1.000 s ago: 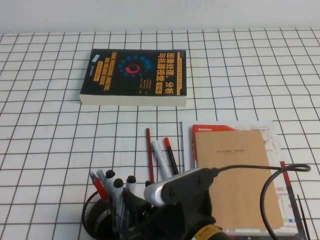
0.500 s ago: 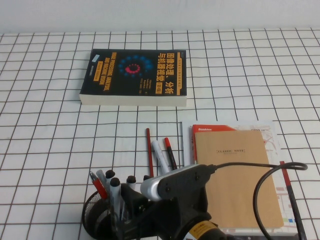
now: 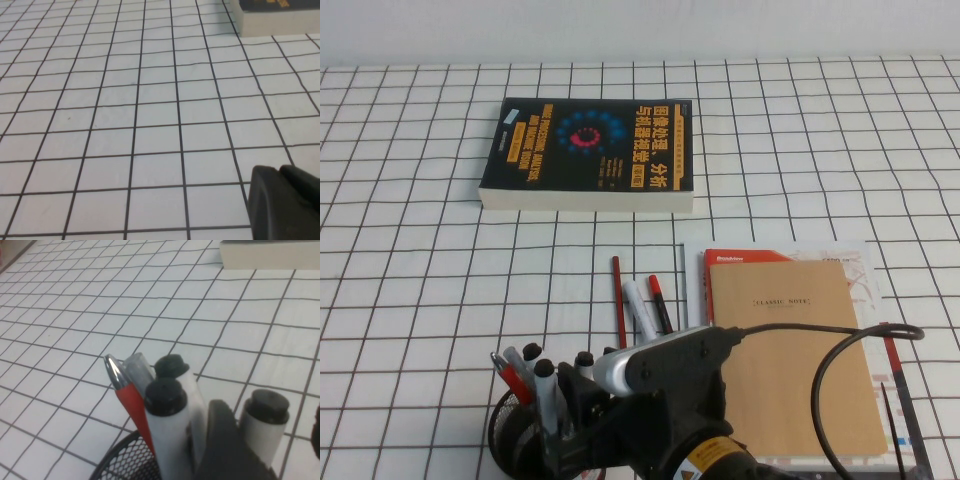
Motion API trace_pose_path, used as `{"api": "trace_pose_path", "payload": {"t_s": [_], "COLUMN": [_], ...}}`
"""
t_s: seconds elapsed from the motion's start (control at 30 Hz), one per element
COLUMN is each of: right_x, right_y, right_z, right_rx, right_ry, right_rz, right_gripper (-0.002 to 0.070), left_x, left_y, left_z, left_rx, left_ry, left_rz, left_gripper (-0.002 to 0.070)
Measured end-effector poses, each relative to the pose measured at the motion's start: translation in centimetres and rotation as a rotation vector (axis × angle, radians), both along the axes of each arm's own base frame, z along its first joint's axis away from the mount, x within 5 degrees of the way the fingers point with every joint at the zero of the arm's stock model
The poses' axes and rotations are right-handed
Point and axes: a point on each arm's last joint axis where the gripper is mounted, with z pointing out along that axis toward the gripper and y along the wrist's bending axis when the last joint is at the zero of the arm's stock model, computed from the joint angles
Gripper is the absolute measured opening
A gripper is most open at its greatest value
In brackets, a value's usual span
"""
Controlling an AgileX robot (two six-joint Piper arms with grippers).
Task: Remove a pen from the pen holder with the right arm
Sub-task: 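Take a marker out of the pen holder and lay it on the table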
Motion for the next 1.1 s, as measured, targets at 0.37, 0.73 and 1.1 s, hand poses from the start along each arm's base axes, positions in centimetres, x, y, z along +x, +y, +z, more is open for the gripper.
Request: {"api": "trace_pose_path", "payload": {"t_s": [0.37,0.73,1.1], "right_x": [0.0,0.0,-0.2], "right_y": [0.1,0.2,-0.2], "right_z": [0.1,0.2,2.0], "right_rx": [0.001,0.005,-0.017], "right_ry": [-0.008,-0.015,-0.088], "right_rz": [0.009,0.012,0.041], "right_gripper": [0.021,0.0139,0.0135], "left_x": [0.0,0.0,0.0], "left_y": [0.0,0.0,0.0], "left_z": [0.0,0.0,0.0], "left_rx": [0.0,0.0,0.0], "left_ry": [0.0,0.0,0.0], "left_rz": [0.0,0.0,0.0], "left_gripper": [-0.0004,-0.0004,-0.0004]}}
